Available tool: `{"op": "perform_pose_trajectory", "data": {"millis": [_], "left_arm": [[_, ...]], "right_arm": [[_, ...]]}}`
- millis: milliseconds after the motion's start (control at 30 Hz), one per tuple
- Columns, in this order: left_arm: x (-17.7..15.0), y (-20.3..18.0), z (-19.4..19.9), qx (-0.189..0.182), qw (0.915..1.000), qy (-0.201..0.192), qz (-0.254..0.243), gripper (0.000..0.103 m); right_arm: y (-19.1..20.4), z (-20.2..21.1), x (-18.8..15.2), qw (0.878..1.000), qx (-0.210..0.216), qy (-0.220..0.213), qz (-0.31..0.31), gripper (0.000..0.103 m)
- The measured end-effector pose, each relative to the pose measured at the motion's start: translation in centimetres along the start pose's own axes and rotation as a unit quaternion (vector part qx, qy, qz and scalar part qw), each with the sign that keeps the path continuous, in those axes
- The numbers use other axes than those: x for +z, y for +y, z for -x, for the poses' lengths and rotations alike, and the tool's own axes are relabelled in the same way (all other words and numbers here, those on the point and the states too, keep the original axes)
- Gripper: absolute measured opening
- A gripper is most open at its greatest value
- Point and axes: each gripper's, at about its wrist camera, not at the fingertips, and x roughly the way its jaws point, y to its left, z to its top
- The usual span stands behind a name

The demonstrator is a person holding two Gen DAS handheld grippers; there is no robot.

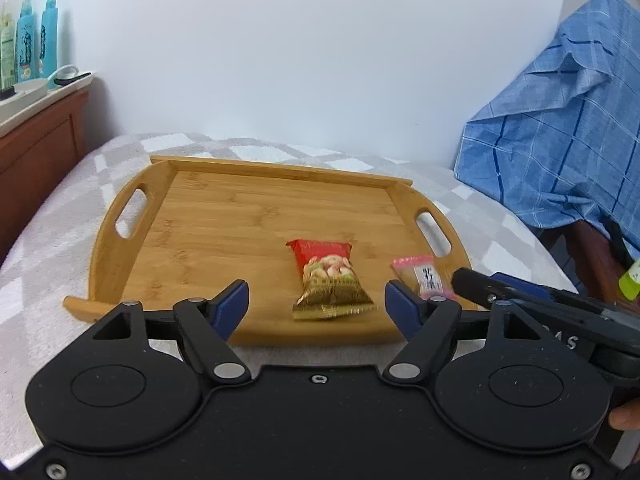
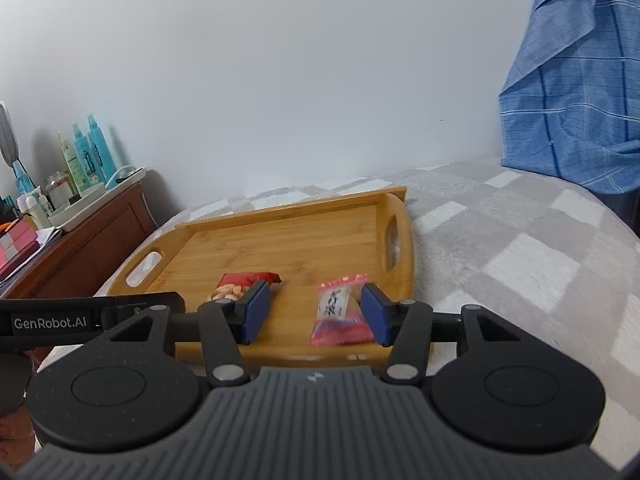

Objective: Organize snacks
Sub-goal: 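Carry both packets onto the wooden tray and open both tools, then grasp the brown chocolate bar with the left tool while the right tool grasps the green packet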

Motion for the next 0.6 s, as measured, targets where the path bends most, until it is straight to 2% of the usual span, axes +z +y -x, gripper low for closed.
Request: {"op": "perform_pose_trajectory", "data": {"millis": [367, 600], "left_arm": [[-4.4, -0.6, 3.6, -0.001, 0.9994, -0.001, -0.033, 0.078], [-6.7, -0.8, 5.1, -0.006, 0.9984, 0.012, -0.054, 0.078]], "right_arm": [[-0.3, 4.3, -2.9, 0.999, -0.03, -0.026, 0.002, 0.076], [0.3, 5.7, -5.7, 0.999, -0.032, -0.007, 0.001, 0.077]]}}
